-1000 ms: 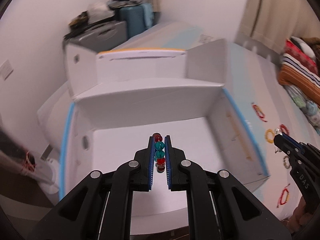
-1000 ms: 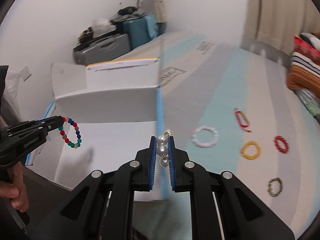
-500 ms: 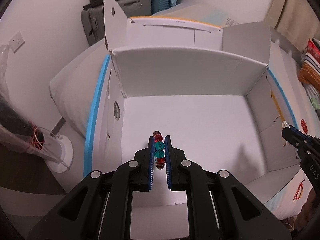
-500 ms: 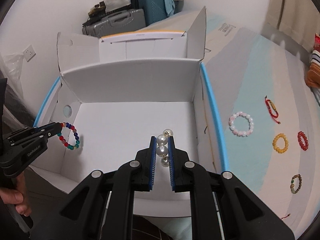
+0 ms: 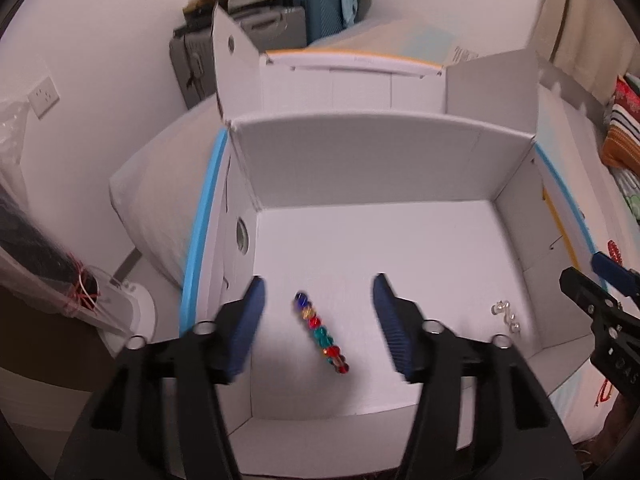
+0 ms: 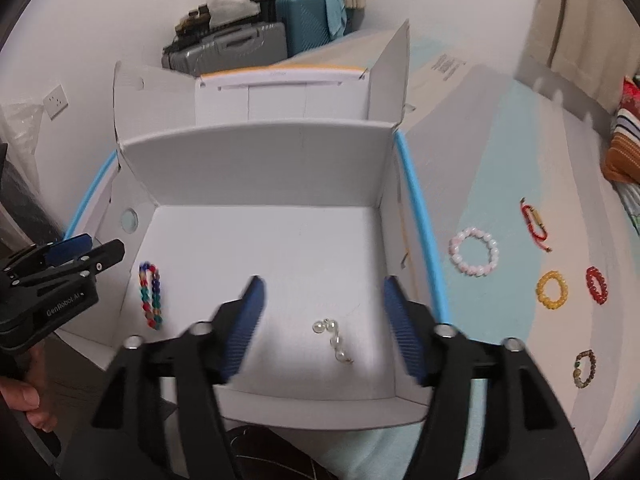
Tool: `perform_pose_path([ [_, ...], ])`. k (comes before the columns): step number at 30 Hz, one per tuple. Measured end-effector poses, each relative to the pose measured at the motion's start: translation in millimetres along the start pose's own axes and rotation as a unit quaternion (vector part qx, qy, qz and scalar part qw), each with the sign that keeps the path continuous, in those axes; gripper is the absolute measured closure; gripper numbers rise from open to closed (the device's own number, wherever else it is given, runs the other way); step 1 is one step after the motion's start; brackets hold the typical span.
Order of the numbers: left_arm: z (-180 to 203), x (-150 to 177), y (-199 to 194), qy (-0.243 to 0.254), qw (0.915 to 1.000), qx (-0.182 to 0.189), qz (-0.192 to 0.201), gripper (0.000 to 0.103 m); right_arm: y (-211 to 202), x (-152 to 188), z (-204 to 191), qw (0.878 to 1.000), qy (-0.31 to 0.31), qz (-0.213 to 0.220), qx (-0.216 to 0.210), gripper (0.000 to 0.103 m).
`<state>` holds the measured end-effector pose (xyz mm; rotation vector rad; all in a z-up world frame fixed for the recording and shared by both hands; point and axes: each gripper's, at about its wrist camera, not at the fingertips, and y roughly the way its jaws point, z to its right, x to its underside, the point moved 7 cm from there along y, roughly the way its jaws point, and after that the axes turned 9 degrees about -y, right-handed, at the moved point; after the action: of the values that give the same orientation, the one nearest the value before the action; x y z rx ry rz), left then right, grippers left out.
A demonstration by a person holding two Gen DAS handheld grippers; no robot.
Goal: Organize jewelry
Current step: 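Carry both items into the white box and open both tools, then withdraw both tools from the box back over the bed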
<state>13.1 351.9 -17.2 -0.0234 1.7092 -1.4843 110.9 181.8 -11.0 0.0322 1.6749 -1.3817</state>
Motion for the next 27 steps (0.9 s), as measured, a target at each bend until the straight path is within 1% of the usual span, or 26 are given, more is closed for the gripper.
perform_pose_path([
  [2,5.7,-2.0,-6.7,0.003,0.9999,0.001,0.012,0.025,-10.4,-0.7,3.4,1.0,0.004,0.017,0.001,0.029],
  [3,8.2,-2.5,-8.7,0.005,0.9999,0.0,0.016,0.023,-16.2,-0.5,7.1,1.0,0.005,0.022,0.007,0.025],
  [5,15.9,-3.2,-13.1,0.012,0.9997,0.001,0.022,0.014,-27.1,0.3,14.3,0.999,0.006,0.033,0.018,0.022],
  [7,24.3,-2.7,-17.2,0.014,0.9995,0.007,0.028,0.01,-35.6,2.8,22.2,0.999,0.009,0.038,0.037,0.013],
  [8,26.9,-2.4,-19.4,0.014,0.9994,0.01,0.029,0.008,-39.7,3.8,25.6,0.998,0.01,0.042,0.044,0.012],
  [10,35.1,-1.1,-24.6,0.017,0.9991,0.017,0.035,0.006,-50.5,7.9,35.6,0.997,0.018,0.052,0.057,0.008],
  [14,53.1,4.6,-31.8,0.027,0.9984,0.029,0.04,0.006,-67.1,18.9,55.9,0.995,0.035,0.059,0.072,0.008],
  [18,72.0,11.1,-39.3,0.037,0.9976,0.043,0.041,0.006,-78.6,33.8,80.8,0.993,0.05,0.057,0.086,0.008],
  [23,105.7,22.8,-49.8,0.059,0.9953,0.064,0.043,0.006,-92.6,57.6,114.5,0.991,0.072,0.055,0.103,0.008],
  [27,139.4,37.7,-56.7,0.085,0.9921,0.083,0.038,0.006,-104.3,77.5,151.1,0.987,0.094,0.049,0.118,0.008],
])
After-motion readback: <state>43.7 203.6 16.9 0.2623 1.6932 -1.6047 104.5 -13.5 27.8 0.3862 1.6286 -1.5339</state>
